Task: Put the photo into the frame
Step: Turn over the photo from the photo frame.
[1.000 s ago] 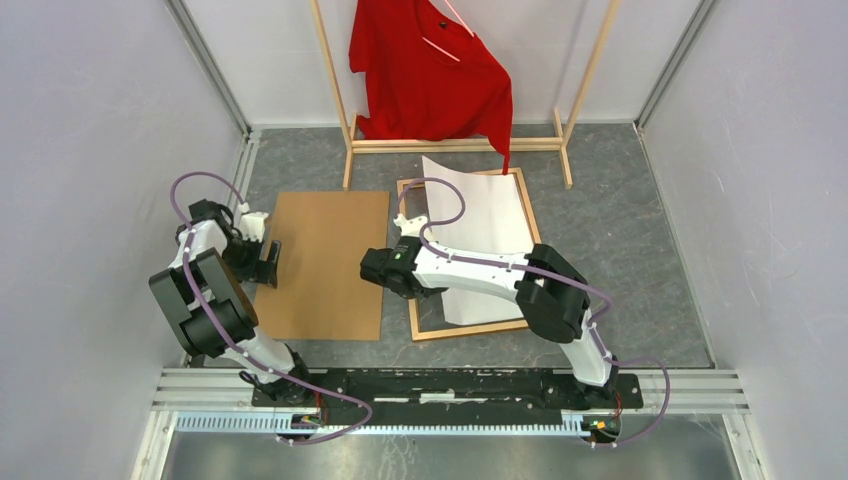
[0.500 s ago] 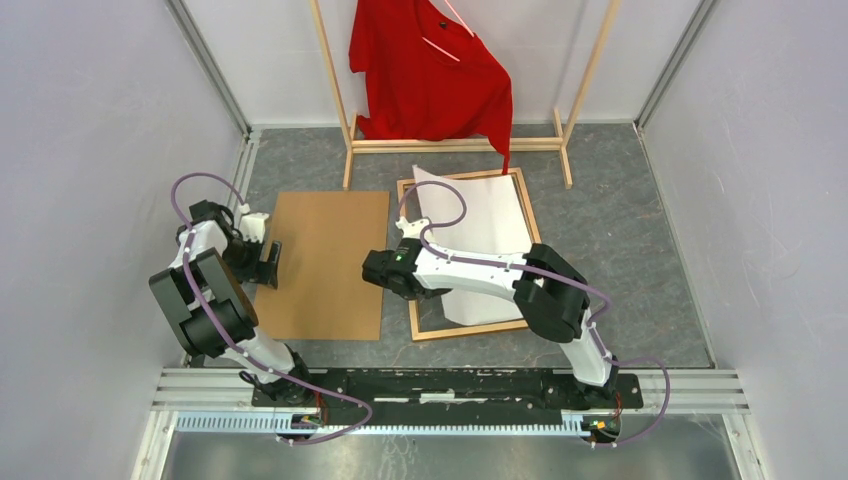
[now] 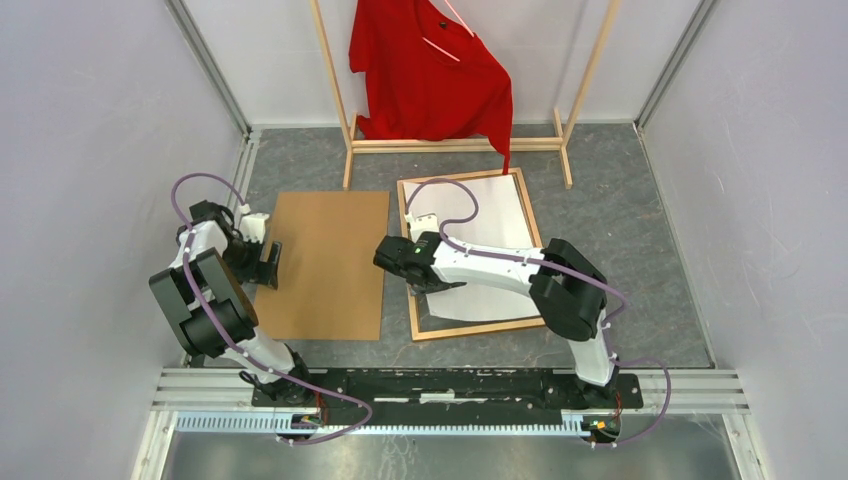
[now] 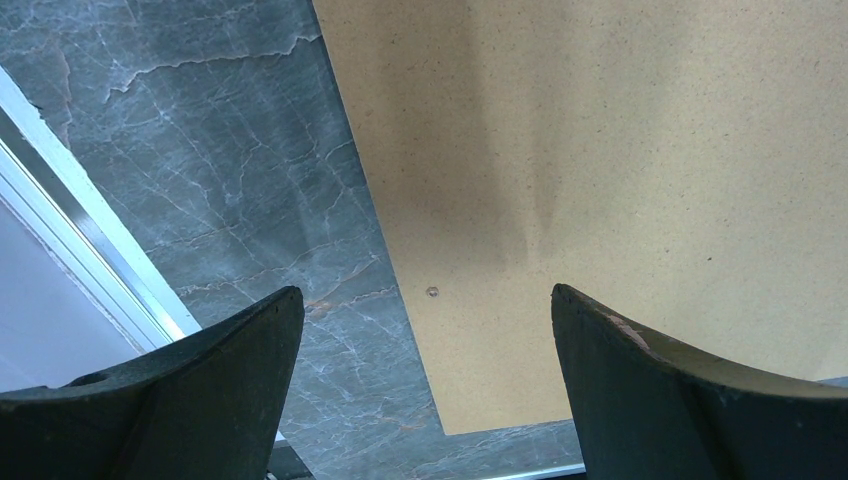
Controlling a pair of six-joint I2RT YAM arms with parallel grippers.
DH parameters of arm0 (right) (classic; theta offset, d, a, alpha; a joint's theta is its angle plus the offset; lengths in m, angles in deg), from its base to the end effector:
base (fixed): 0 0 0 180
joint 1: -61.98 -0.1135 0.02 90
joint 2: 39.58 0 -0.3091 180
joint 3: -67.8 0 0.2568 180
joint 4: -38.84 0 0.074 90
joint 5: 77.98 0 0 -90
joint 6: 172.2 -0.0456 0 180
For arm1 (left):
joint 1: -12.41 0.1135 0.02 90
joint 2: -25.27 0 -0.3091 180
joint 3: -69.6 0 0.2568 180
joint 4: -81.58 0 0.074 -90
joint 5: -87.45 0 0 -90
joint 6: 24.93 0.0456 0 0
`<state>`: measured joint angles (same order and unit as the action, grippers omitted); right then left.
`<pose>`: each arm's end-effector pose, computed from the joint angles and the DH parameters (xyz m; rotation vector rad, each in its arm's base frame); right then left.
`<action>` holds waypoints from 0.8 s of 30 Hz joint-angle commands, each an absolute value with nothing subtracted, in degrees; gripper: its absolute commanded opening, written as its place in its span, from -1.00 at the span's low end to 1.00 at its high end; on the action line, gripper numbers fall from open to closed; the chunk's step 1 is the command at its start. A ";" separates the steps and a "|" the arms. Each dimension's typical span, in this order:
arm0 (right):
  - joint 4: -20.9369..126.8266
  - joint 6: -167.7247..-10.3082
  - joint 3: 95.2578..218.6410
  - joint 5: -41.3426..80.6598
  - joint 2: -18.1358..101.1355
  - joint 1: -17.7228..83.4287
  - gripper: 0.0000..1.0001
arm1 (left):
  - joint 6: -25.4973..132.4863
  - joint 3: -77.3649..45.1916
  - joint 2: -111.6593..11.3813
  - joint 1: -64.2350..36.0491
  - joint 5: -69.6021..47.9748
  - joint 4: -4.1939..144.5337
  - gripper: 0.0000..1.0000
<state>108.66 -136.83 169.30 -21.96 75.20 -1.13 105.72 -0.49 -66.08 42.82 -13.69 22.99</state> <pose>0.2095 0.3567 0.2241 -0.1423 2.5568 -0.2723 0.2524 0.1379 0.2125 0.2823 2.8703 -0.0800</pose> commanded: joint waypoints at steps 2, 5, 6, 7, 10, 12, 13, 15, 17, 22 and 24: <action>101.05 -133.38 167.01 -17.48 69.57 -0.24 0.66 | 108.22 -0.05 -65.04 42.96 -15.05 23.58 1.00; 99.74 -132.63 166.35 -14.56 68.72 1.04 0.71 | 108.29 -0.08 -65.15 42.84 -15.07 23.52 1.00; 99.70 -132.37 166.52 -14.10 68.62 1.16 0.71 | 108.24 -0.08 -65.10 42.94 -15.10 23.58 1.00; 99.61 -131.99 166.65 -13.81 68.41 1.16 0.73 | 108.27 -0.08 -65.12 42.94 -15.05 23.57 1.00; 98.66 -131.01 166.18 -12.41 67.37 1.29 0.76 | 108.33 -0.08 -65.32 42.91 -15.12 23.59 1.00; 97.34 -129.62 165.87 -11.43 66.39 1.47 0.80 | 108.39 0.00 -65.33 42.91 -15.03 23.59 1.00; 96.25 -128.80 165.84 -10.66 65.88 1.70 0.82 | 108.40 0.01 -65.37 42.92 -14.98 23.57 1.00; 93.36 -126.65 165.78 -8.53 64.67 2.61 0.83 | 108.40 0.09 -65.32 42.94 -14.96 23.57 1.00; 90.19 -124.61 165.42 -6.97 63.06 3.66 0.79 | 108.56 0.18 -65.19 42.91 -14.72 23.58 1.00; 79.87 -120.64 162.90 0.20 61.49 7.51 0.37 | 108.44 0.14 -65.57 42.95 -14.66 23.59 1.00; 79.36 -119.93 163.98 2.29 63.25 9.06 0.21 | 108.25 -0.03 -65.71 42.93 -14.68 23.59 1.00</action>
